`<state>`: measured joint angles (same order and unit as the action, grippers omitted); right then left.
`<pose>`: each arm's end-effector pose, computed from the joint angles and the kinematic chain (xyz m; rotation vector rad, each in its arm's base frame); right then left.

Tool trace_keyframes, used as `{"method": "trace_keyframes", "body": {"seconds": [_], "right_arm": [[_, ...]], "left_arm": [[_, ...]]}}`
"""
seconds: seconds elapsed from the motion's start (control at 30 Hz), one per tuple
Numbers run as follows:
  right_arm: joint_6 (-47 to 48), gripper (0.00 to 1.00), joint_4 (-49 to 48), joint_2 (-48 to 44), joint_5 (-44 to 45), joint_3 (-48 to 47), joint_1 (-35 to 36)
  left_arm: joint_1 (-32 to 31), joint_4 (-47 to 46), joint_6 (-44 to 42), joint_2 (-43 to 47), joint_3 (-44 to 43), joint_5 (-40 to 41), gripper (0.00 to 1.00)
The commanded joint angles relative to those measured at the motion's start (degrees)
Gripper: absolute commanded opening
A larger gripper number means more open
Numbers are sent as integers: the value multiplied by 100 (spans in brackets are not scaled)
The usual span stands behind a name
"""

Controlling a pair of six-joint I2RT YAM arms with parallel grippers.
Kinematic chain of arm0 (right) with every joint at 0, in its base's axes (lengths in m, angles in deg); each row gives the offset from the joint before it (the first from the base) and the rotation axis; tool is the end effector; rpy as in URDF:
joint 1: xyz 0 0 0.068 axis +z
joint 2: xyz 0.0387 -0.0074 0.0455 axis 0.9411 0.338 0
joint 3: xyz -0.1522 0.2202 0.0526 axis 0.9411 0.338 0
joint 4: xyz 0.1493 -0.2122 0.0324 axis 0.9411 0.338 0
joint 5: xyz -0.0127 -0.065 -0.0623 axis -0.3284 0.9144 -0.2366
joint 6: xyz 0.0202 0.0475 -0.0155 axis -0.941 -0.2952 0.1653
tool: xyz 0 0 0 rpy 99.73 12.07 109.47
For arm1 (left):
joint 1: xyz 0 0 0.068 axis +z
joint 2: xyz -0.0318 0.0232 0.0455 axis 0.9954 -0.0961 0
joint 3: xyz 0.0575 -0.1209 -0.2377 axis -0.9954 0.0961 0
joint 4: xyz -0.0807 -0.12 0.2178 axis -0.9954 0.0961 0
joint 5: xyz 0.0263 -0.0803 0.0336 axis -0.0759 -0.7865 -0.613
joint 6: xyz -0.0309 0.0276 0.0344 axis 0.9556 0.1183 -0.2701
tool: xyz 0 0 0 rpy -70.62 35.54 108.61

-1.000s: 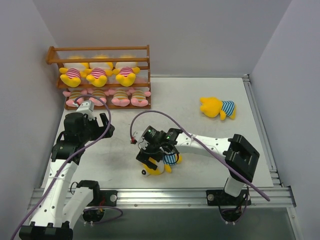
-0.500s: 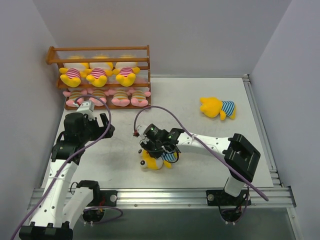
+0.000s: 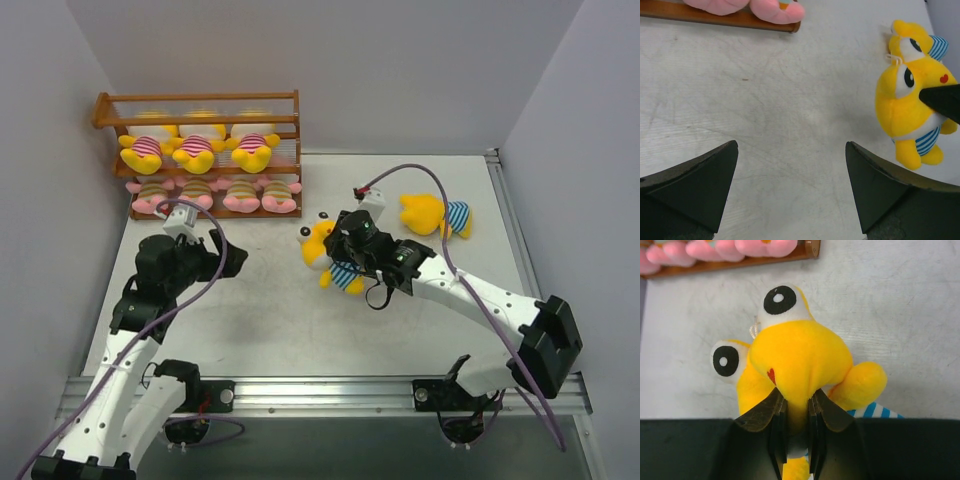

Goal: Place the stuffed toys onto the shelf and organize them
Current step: Pass the stuffed toy from the right arm to the left

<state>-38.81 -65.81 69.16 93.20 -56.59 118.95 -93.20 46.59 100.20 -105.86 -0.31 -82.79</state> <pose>0.2228 0.2414 0.3086 0.0063 2.0492 0.7822 0.1626 -0.0330 0.3084 -0.1160 2.0289 -0.5811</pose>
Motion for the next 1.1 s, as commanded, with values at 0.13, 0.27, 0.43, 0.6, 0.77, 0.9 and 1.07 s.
{"method": "trace_keyframes", "body": {"seconds": [0.13, 0.27, 0.43, 0.6, 0.77, 0.9, 1.07], "right_arm": [[-2089, 0, -841, -909, 985, 499, -81], [-2678, 0, -1185, -1304, 1091, 781, -89], [-3065, 0, -1413, -1481, 1161, 939, -81], [-3154, 0, -1484, -1630, 1188, 966, -81], [-3145, 0, -1458, -1709, 1153, 1001, -72], [-3189, 0, -1571, -1815, 1109, 1124, -72], [-3206, 0, -1590, -1850, 1083, 1177, -63]], "left_arm": [[-1210, -1564, 1214, 375, 630, 565, 97], [-2368, -2223, 1461, 217, 780, 1162, 97], [-3504, -3181, 1461, -336, 798, 2049, 97], [-4480, -4120, 1418, -960, 930, 2762, 97], [-4824, -4351, 1268, -1523, 719, 2833, 97], [-4833, -4746, 1259, -1874, 675, 2825, 97], [-4833, -5159, 1312, -2183, 552, 2737, 97]]}}
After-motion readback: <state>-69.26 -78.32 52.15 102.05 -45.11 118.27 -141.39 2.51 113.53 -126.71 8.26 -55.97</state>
